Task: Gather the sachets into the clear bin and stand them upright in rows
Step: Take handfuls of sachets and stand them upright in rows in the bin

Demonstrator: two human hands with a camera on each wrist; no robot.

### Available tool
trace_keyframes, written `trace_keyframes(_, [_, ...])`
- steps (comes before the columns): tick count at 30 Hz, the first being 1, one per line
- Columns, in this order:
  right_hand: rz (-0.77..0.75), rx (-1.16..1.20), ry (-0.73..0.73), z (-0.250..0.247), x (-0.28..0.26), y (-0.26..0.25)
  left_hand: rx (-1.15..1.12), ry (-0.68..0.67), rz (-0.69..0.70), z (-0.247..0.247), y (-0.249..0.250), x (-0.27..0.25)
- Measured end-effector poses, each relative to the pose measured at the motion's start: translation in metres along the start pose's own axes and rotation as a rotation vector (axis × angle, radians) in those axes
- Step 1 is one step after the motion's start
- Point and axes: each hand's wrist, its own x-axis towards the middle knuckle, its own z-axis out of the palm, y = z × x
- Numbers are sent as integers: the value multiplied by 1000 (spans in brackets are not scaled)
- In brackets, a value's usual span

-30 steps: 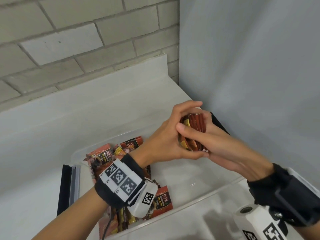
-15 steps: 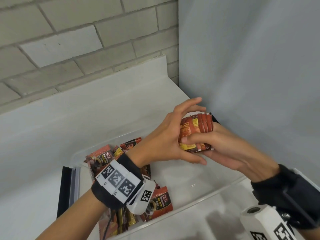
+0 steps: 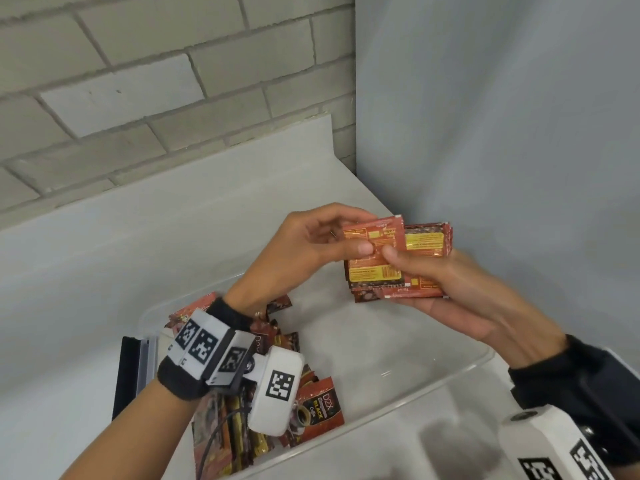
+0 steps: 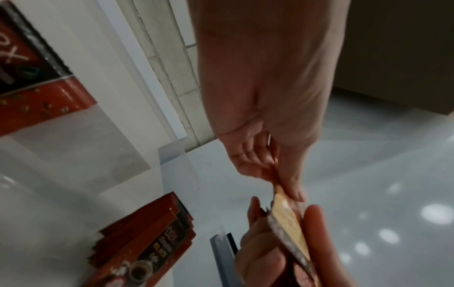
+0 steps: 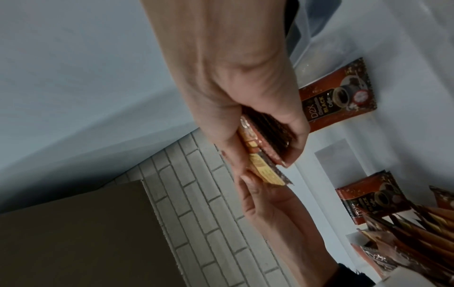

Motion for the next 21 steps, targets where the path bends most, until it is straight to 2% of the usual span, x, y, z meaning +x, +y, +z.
trace_keyframes(4, [60,155,29,-1,3,2,-73,50,142,-7,2,1])
trace_keyframes(9, [125,267,-5,-5,5,4,-110,-90,232,-9,1,-1])
trace_keyframes(14, [107,230,-47,-7,0,1,-96,-117,185,-9,-1,-3])
trace_keyframes(17, [70,166,15,-4,-3,-7,-49,-99,149,-10,-2,-2])
trace_keyframes(21, [23,198,56,-4,-2,-8,-50,-111,25,-13,5,-2])
